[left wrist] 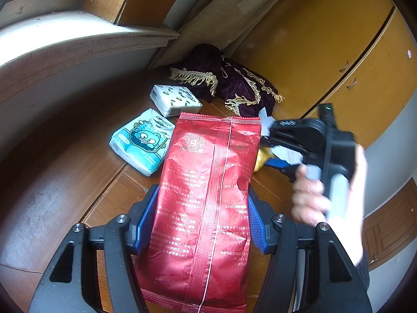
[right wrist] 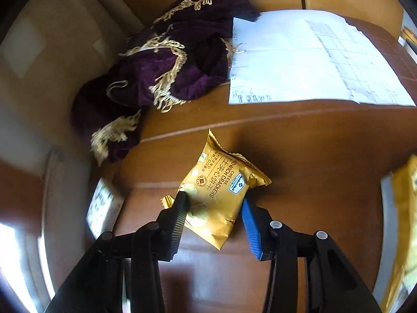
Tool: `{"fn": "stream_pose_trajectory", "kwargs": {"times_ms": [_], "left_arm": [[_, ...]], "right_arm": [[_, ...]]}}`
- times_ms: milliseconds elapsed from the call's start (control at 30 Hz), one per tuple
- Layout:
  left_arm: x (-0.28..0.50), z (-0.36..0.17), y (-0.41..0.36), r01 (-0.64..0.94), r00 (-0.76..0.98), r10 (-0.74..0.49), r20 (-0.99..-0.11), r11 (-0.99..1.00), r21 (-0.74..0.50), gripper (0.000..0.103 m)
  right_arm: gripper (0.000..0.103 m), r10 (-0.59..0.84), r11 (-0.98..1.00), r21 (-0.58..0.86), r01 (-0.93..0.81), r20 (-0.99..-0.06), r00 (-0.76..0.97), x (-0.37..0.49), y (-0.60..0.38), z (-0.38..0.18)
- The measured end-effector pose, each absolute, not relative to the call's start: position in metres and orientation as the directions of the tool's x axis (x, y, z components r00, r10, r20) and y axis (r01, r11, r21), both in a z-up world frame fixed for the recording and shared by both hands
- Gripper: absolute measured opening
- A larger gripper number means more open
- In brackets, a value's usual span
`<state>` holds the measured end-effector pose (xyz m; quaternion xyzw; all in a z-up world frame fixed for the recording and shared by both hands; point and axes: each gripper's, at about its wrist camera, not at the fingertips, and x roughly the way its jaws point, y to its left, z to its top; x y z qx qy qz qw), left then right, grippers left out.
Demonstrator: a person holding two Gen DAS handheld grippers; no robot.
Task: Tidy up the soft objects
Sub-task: 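Grasp the gold cracker packet with the right tool, then carry the red bag and gold packet into the box and open both tools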
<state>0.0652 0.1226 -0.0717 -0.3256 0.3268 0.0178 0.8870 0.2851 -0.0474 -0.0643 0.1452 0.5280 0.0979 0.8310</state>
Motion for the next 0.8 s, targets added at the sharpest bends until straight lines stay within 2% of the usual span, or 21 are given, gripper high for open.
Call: {"fn": "stream_pose_trajectory", "kwargs": {"times_ms": [267, 500, 633, 800], "left_arm": [[0.068, -0.076, 0.123, -0.276, 0.772, -0.154, -0.616, 0.793, -0.544, 0.06], [0.063, -0.072, 0.109, -0.255, 0.783, -0.152, -0.604, 0.806, -0.534, 0.06], [0.058, -0.069, 0.072, -0.19, 0.755, -0.267, -0.599, 0.785, -0.59, 0.06], [0.05, -0.041, 0.015, -0.008, 0.708, -0.442, -0.551, 0.775, -0.631, 0.061]], "right_arm": [[0.043, 0.592, 0.806, 0.498, -0.319, -0.691, 0.415, 0.176, -0.087, -0.037], [0.043, 0.606, 0.792, 0.407, -0.454, -0.611, 0.509, 0.081, -0.139, -0.027], [0.043, 0.608, 0.788, 0.362, -0.498, -0.582, 0.539, 0.047, -0.174, -0.019], [0.044, 0.599, 0.797, 0.355, -0.488, -0.571, 0.562, 0.029, -0.218, -0.017]]}}
